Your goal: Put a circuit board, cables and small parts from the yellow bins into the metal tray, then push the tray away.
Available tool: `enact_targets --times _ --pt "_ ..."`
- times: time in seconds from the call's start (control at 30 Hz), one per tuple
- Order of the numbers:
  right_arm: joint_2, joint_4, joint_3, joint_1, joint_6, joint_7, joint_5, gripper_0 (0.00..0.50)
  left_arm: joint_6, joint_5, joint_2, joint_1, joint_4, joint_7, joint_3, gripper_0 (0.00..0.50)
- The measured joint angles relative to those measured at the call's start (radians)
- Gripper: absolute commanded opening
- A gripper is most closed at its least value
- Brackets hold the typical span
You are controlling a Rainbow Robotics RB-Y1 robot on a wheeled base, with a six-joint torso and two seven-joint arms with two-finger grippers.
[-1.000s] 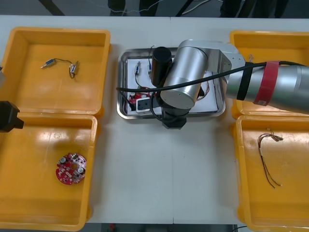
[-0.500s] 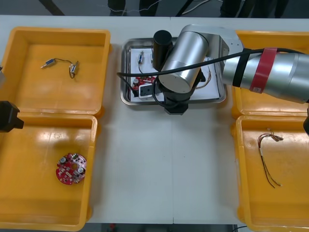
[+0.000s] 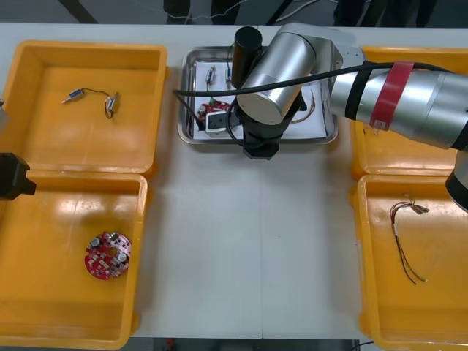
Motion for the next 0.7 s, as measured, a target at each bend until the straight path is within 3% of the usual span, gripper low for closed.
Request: enact_targets --times 0.7 --pt "0.045 0.149 0.0 -0.047 -0.075 0.066 -0.04 0.0 0.0 0.0 0.0 0.0 0.0 0.0 0.0 0.5"
